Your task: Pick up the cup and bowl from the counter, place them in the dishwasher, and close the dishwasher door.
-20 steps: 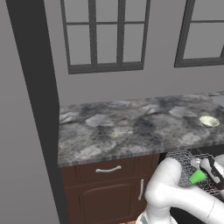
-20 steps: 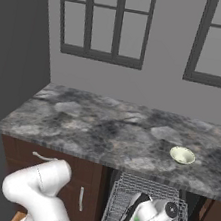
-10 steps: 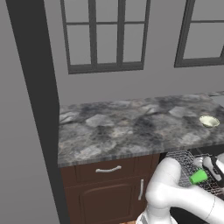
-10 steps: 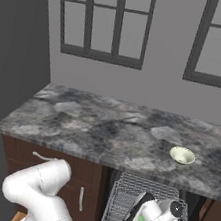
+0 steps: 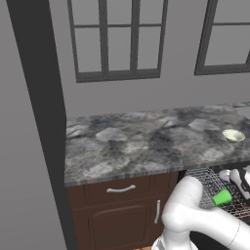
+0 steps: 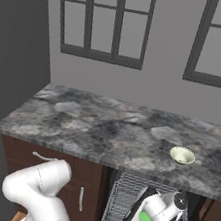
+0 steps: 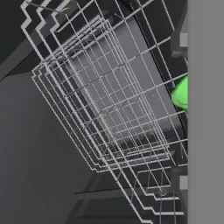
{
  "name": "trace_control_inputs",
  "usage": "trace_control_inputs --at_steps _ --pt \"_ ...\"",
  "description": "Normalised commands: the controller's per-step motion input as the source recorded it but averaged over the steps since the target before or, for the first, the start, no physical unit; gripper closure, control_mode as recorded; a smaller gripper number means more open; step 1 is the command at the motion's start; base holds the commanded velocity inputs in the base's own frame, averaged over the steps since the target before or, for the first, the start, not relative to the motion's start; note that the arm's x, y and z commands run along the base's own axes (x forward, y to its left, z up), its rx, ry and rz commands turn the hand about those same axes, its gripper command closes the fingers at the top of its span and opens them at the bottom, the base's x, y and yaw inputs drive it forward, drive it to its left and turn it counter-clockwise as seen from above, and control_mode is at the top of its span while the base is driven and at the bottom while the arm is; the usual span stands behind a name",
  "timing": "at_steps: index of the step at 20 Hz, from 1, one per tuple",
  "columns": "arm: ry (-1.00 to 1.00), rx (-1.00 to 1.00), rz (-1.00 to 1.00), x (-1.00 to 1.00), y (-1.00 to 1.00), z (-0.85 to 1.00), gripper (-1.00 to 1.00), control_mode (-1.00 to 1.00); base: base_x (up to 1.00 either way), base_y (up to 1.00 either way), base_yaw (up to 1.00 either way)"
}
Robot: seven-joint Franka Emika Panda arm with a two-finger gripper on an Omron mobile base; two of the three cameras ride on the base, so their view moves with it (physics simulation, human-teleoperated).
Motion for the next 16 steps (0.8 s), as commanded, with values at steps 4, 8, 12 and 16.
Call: trace_control_inputs --at_steps 4,8,12,16 --pt "0.01 0.0 0.0 -0.14 0.0 0.43 -1.0 -1.0 0.0 0.0 0.0" --pt "0.0 0.0 0.0 -0.12 -0.04 0.52 -1.0 -1.0 0.0 0.0 0.0" --pt "0.0 0.0 0.0 -0.1 -0.07 0.61 -1.0 -1.0 0.0 0.0 0.0" --pt "0.0 0.04 -0.01 -0.04 0.0 0.61 -1.0 -1.0 0.0 0.0 0.0"
